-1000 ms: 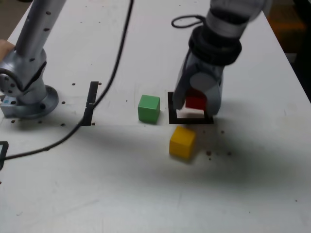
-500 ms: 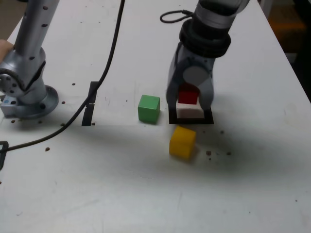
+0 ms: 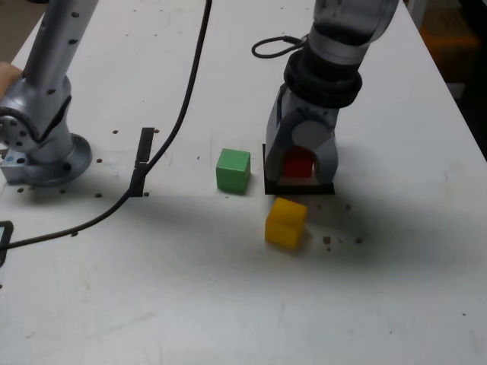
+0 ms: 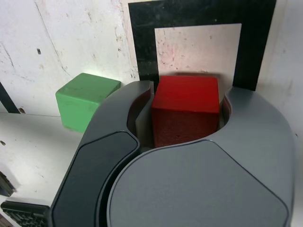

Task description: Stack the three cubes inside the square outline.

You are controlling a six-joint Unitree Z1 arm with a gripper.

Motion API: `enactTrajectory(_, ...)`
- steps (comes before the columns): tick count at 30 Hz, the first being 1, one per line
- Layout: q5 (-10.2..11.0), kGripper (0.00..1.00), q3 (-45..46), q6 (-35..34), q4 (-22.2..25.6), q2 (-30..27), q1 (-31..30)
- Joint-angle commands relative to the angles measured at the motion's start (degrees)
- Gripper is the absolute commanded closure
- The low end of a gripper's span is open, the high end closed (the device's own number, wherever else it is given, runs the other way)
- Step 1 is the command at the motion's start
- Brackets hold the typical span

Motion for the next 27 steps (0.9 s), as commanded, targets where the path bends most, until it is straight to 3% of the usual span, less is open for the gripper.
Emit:
enactTrajectory(1,0.0,0.84,0.2,-0.1,-0.2,0.1,0.3)
enactTrajectory(6,0.6,0.78,0.4,0.0,-0.1,0.0,0.4)
enactTrajectory(17,2.1,0.49,0.0,0.2,3.5,-0.6,0.9)
enactTrajectory(27,1.1,0.45,-0.1,0.8,4.0,-0.7,1.0)
